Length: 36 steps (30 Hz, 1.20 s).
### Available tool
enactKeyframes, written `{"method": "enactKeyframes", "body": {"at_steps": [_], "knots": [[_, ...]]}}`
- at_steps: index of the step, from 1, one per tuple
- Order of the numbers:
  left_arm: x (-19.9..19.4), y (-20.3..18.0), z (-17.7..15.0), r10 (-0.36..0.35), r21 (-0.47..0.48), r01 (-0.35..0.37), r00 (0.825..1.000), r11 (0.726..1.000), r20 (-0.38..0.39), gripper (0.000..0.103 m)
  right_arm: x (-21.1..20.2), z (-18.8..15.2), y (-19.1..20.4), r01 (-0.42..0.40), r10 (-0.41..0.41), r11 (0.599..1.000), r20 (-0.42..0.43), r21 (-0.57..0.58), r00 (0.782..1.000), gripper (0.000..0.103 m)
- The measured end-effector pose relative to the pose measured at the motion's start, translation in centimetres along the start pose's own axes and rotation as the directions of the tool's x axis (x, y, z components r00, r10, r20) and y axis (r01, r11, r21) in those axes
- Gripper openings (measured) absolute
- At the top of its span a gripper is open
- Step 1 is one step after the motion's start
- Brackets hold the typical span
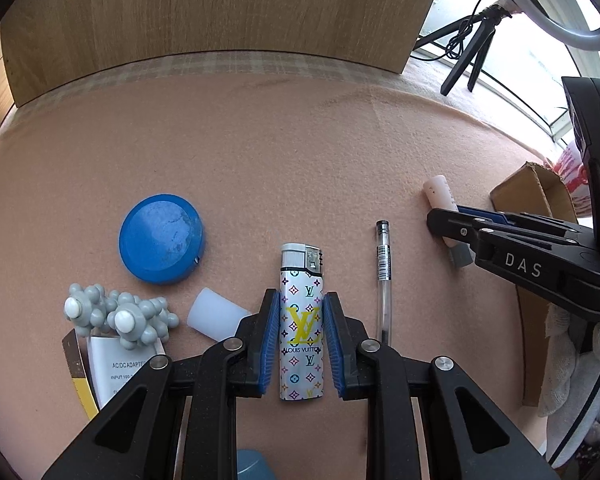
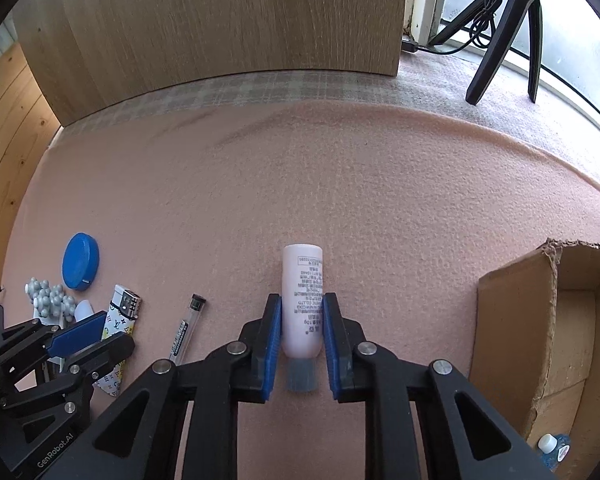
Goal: Organize objects
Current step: 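Grasp the pink lotion bottle with the right gripper while the left grasps the patterned lighter, then carry the pink bottle and lighter into the box and release both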
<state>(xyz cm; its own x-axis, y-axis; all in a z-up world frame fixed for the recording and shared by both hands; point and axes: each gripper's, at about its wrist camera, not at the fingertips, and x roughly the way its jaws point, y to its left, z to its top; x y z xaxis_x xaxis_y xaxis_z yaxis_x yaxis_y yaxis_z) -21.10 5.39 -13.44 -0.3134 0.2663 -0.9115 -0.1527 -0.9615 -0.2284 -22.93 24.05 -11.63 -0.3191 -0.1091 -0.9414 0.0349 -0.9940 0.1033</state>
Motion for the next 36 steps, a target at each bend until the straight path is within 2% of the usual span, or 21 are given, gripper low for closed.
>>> {"method": "enactKeyframes", "body": {"at_steps": [5,11,17,22,29,36], "knots": [[-1.0,0.5,-1.3,-0.040,-0.044,0.040,0.999,0.998,0.008,0.024,-1.2,-1.8,-1.2,-0.062,0.061,0.997,0.011,0.052,0.998,0.018],[-3.4,0.6,-1.9,-0.059,-0.063,0.062,0.997,0.996,0.053,0.024,-4.4,-4.7,-3.0,-0.136,0.131,0.985,0.057,0.106,0.990,0.018],[-6.2,-1.5,-1.7,-0.099,-0.037,0.104,0.990,0.994,0.105,0.024,-8.4,-7.2,-3.7,-0.154,0.139,0.981,0.132,0.114,0.981,0.018],[-7.0,-5.2,-1.3,-0.145,0.021,0.143,0.983,0.989,0.117,0.024,-11.9,-8.8,-6.3,-0.152,0.123,0.978,0.193,0.143,0.973,0.018],[-6.7,-11.9,-0.2,-0.222,0.101,0.211,0.969,0.972,0.112,0.024,-14.8,-11.2,-10.7,-0.084,0.033,0.978,0.253,0.193,0.967,0.018],[-5.6,-19.5,-0.1,-0.273,0.195,0.253,0.959,0.948,0.082,0.024,-15.2,-13.9,-14.6,-0.031,-0.032,0.968,0.243,0.249,0.970,0.018]]}}
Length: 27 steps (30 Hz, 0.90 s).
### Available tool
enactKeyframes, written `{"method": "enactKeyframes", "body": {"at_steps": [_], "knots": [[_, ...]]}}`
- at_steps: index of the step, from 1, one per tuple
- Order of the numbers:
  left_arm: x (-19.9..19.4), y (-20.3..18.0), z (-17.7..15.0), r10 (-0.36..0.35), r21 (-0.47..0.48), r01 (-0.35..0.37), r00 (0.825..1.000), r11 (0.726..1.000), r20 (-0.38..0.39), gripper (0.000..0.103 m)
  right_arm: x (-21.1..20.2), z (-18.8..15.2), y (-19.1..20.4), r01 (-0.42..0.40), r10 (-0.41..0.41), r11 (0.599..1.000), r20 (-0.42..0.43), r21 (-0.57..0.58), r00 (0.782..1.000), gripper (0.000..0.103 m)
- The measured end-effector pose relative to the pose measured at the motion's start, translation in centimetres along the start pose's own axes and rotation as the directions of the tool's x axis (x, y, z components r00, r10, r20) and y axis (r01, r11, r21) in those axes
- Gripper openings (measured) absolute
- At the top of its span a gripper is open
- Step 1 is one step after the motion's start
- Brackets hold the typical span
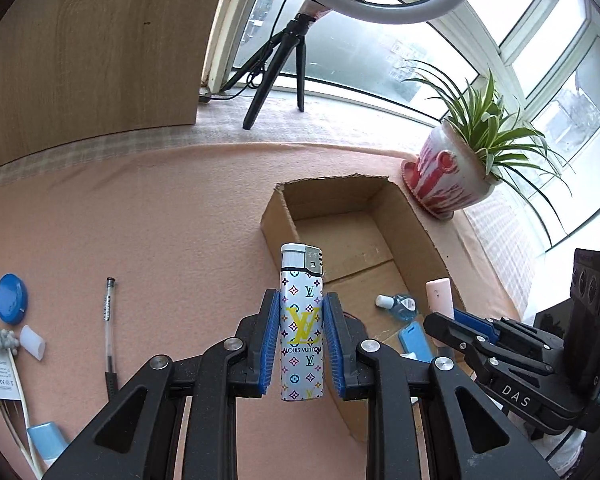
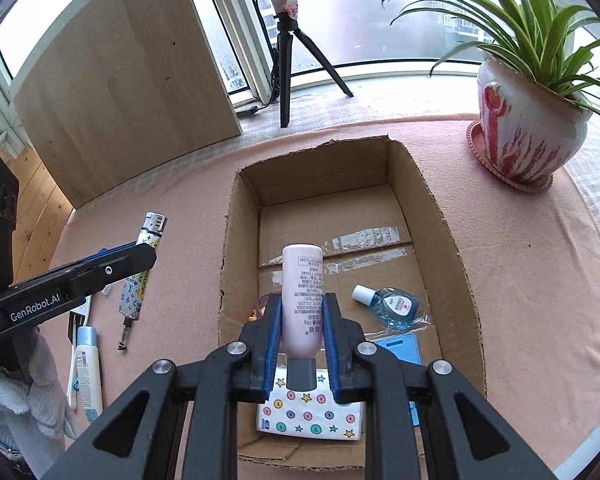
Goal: Organize objects
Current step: 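Carry the pink bottle and lighter into the box and release both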
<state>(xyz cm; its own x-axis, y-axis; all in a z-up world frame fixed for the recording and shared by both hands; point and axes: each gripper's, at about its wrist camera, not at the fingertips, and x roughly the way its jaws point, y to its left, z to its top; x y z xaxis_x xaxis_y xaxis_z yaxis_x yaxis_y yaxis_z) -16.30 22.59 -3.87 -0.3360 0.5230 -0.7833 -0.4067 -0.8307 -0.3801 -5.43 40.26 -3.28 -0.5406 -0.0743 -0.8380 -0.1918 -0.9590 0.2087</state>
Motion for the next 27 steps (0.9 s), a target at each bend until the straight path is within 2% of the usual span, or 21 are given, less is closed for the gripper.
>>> {"method": "enactKeyframes", "body": {"at_steps": [4,9,16,18,20,21,22,23,27], "knots": [[2.6,-2.6,0.5,-0.004,0.033,0.005,0.999,0.999,-0.033,0.024,-0.1,-0.7,-1.6,0.012,-0.012,1.000,-0.005,0.019,1.000,0.018],[5.0,-4.0,0.4,0.017,0.060,-0.013,0.998,0.998,-0.066,0.024,0.3,-1.6,-2.3,0.018,-0.018,1.000,-0.022,0.023,1.000,0.018],[5.8,-4.2,0.2,0.047,0.078,-0.041,0.996,0.996,-0.079,0.024,1.1,-2.0,-2.1,0.027,-0.026,0.999,-0.039,0.017,0.999,0.018],[5.5,-4.1,0.2,0.061,0.074,-0.055,0.995,0.996,-0.073,0.029,1.2,-2.0,-1.9,0.031,-0.030,0.999,-0.040,0.013,0.999,0.018],[5.2,-3.9,0.3,0.064,0.073,-0.059,0.996,0.996,-0.068,0.056,1.3,-2.0,-1.8,0.030,-0.030,1.000,-0.043,0.003,0.999,0.027],[4.9,-3.8,0.3,0.067,0.075,-0.062,0.996,0.995,-0.061,0.060,1.3,-2.1,-1.7,0.033,-0.033,0.999,-0.043,0.001,0.999,0.041],[4.6,-3.8,0.2,0.072,0.080,-0.068,0.996,0.994,-0.054,0.061,1.1,-2.1,-1.6,0.039,-0.039,0.999,-0.034,0.000,0.999,0.052],[4.3,-3.7,0.2,0.076,0.085,-0.072,0.996,0.994,-0.050,0.061,1.0,-2.2,-1.5,0.048,-0.048,0.999,-0.024,-0.001,0.999,0.055],[3.0,-3.1,-0.3,0.076,0.065,-0.074,0.996,0.995,-0.036,0.061,0.9,-2.1,-1.3,0.050,-0.049,0.999,-0.029,0.001,0.998,0.055]]}}
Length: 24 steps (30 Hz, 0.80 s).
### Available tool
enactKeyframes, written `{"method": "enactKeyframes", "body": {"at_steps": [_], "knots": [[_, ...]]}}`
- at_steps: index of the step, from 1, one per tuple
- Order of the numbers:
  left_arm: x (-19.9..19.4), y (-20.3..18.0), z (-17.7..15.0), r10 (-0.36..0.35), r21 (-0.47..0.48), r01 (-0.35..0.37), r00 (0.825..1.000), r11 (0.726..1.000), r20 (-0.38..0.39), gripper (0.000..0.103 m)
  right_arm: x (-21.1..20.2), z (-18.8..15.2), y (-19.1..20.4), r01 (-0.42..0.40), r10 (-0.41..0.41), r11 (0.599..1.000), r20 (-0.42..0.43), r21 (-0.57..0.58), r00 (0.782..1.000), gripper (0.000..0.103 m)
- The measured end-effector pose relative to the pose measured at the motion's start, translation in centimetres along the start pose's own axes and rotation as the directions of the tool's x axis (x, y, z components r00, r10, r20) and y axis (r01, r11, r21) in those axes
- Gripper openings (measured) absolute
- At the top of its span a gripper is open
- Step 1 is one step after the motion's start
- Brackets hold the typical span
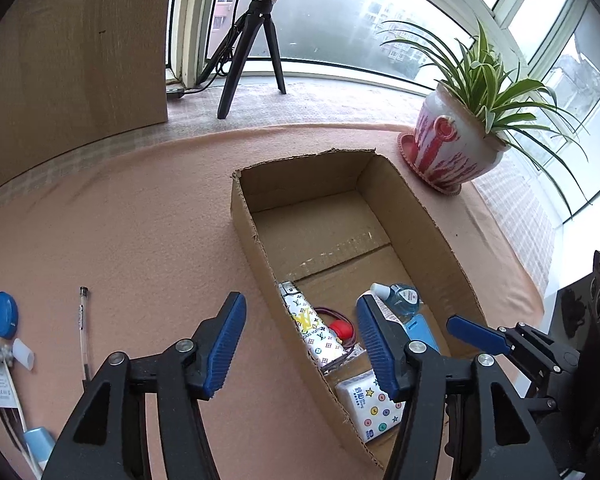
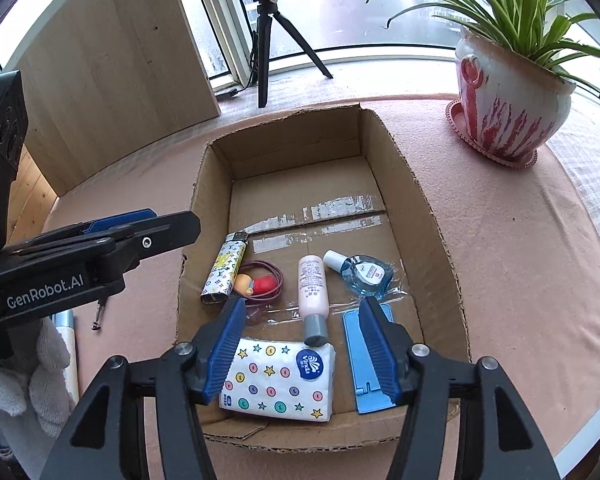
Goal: Organize objects
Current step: 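Carry the pink bottle and lighter into the box and release both, then grasp the white-and-blue lotion bottle with the right gripper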
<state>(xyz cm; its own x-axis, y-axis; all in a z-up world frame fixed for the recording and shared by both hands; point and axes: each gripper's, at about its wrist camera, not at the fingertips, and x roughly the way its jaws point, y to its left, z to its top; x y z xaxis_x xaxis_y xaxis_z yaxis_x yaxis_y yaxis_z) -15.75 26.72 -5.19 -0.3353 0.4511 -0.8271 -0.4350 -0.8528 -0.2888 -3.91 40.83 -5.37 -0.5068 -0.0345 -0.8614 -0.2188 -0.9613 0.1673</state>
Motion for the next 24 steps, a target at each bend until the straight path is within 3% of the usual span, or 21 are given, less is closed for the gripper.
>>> {"method": "enactKeyframes", "body": {"at_steps": [11,24], "knots": [[-5.9,5.3,-4.2,0.029,-0.081,-0.025,0.999,0.996,0.044,0.061,-0.4,0.4,3.2,-0.063,0.063,0.997,0.003,-0.032,0.998,0.055],[-12.9,17.0,-14.9,0.159,-0.270,-0.146,0.987,0.952,0.027,0.064,1.6,-0.6,11.9,-0.247,0.233,0.956,-0.100,-0.161,0.967,0.055]]}}
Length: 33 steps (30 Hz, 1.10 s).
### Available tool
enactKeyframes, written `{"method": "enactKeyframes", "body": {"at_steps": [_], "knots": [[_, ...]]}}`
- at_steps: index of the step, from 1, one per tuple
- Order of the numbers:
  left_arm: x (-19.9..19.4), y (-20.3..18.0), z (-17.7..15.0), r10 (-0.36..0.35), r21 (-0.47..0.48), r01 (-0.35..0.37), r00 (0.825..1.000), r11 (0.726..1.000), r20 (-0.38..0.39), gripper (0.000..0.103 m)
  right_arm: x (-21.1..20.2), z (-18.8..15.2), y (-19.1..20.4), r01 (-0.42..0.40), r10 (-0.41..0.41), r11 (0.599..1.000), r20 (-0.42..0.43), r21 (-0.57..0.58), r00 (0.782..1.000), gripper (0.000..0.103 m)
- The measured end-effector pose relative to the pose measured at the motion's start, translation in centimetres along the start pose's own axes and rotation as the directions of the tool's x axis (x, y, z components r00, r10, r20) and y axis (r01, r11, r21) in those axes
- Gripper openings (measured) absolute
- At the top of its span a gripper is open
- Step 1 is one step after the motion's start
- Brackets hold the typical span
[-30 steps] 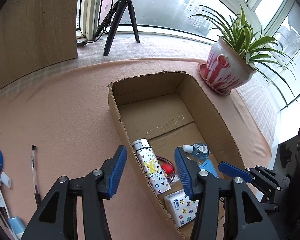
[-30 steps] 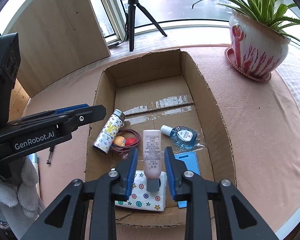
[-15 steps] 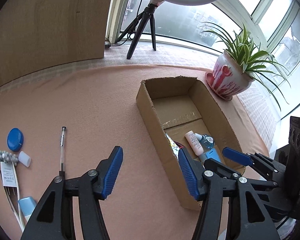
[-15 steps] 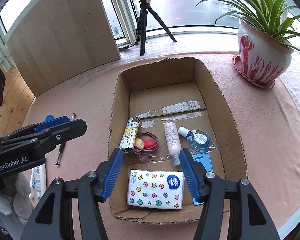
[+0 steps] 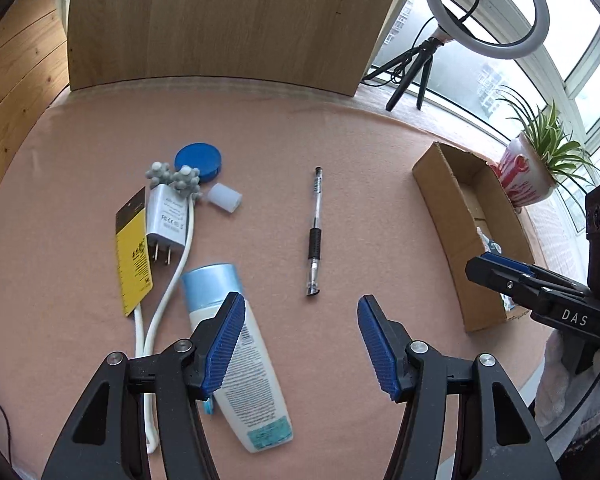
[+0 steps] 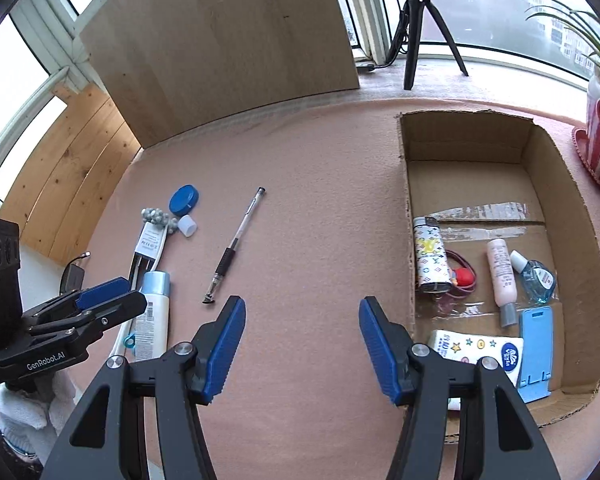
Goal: Organize objects
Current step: 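Grasp the white-and-blue lotion bottle with the right gripper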
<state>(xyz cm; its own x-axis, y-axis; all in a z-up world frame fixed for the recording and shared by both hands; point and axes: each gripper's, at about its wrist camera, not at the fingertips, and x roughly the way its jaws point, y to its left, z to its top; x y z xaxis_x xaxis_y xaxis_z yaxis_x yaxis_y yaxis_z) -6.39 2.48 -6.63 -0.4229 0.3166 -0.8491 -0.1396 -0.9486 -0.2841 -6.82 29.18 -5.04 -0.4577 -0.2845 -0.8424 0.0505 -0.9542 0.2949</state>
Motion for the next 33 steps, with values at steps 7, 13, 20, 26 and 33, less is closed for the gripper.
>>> {"method": "enactKeyframes", "body": {"at_steps": [7,13,20,26,33], "knots": [[0.0,3.9,-2.4,-0.008,-0.025,0.007,0.998,1.000,-0.057,0.071,3.6,0.0,3.5,-0.129,0.126,0.991,-0.116,-0.017,0.985,0.056],[0.8,5.0,-3.2,-0.062,-0.037,0.059,0.995,0.998,-0.081,0.070,7.1,-0.7,6.1,-0.232,0.228,0.973,-0.216,0.011,0.949,0.056],[1.6,4.2,-3.5,-0.101,0.046,0.107,0.988,0.993,-0.115,0.063,10.7,-1.2,8.2,-0.303,0.309,0.951,-0.303,0.069,0.902,0.052],[2.4,3.5,-3.9,-0.121,0.073,0.132,0.982,0.989,-0.142,0.062,12.7,-0.9,8.6,-0.357,0.384,0.923,-0.349,0.143,0.855,0.040],[3.0,3.7,-3.9,-0.140,0.053,0.149,0.979,0.987,-0.148,0.062,13.7,-0.7,9.7,-0.368,0.381,0.923,-0.394,0.111,0.837,0.033]]}}
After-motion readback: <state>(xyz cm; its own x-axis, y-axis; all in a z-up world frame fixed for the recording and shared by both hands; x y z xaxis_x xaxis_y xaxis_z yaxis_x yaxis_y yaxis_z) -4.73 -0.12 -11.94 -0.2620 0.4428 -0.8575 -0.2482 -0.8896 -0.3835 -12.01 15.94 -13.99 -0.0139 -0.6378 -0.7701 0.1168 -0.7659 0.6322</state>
